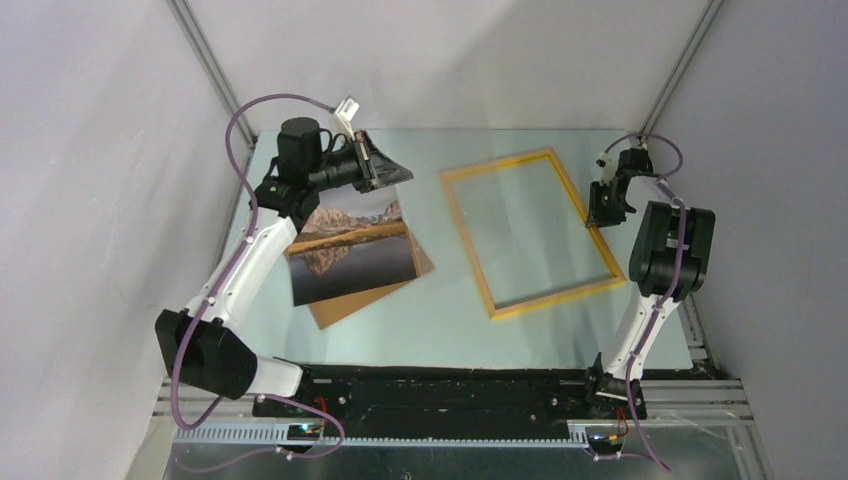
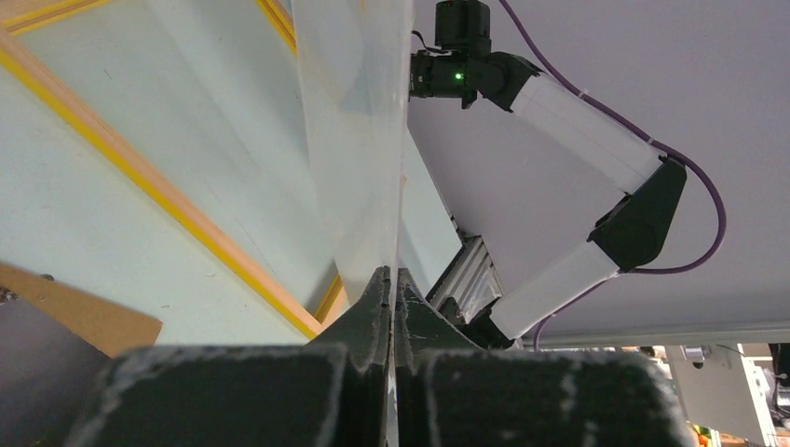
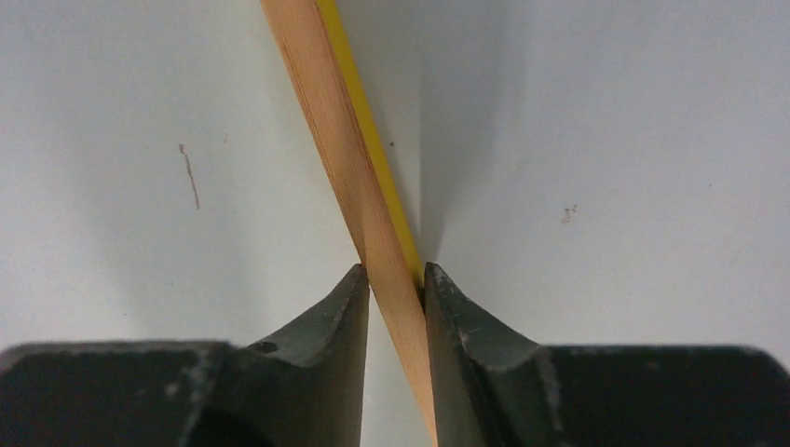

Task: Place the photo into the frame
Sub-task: Move the photo frame to the center of the board.

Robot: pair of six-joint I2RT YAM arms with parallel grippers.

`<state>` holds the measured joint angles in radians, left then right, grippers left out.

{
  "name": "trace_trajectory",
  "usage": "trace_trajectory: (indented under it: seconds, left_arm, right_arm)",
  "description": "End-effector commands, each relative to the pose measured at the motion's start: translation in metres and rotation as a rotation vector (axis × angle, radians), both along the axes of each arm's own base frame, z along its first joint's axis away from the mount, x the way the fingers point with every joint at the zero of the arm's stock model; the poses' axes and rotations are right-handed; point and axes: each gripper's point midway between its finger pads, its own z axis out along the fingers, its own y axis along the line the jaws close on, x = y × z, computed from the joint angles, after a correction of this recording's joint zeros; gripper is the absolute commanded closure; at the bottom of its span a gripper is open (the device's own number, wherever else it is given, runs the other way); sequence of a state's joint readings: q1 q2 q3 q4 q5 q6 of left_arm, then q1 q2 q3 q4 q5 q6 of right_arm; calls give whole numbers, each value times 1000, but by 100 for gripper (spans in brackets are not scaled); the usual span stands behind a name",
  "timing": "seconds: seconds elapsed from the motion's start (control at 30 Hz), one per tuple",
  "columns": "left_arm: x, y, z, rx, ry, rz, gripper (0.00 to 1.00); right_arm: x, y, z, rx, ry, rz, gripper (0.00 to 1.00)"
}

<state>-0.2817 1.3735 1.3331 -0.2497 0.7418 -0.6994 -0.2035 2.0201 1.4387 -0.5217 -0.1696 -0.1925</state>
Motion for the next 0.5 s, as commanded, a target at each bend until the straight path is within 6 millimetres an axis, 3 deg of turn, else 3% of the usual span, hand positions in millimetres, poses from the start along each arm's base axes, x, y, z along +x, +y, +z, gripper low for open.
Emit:
trace_trajectory:
  seconds: [0.0, 0.07, 0.2, 0.47]
  left_arm:
    - [-14, -2, 45, -48, -126, -42, 100]
    - [-14, -3, 44, -51, -122, -46, 100]
    - [-13, -4, 45, -62, -121, -53, 100]
    - [-6, -11, 34, -78, -103, -100, 100]
  right_arm:
    - [4, 7, 12, 57, -3, -15, 75]
    - [-2, 13, 13, 87, 16, -28, 89]
    - [-16, 27, 12, 153, 51, -75, 99]
    - [-39, 64, 6, 185, 118, -31, 100]
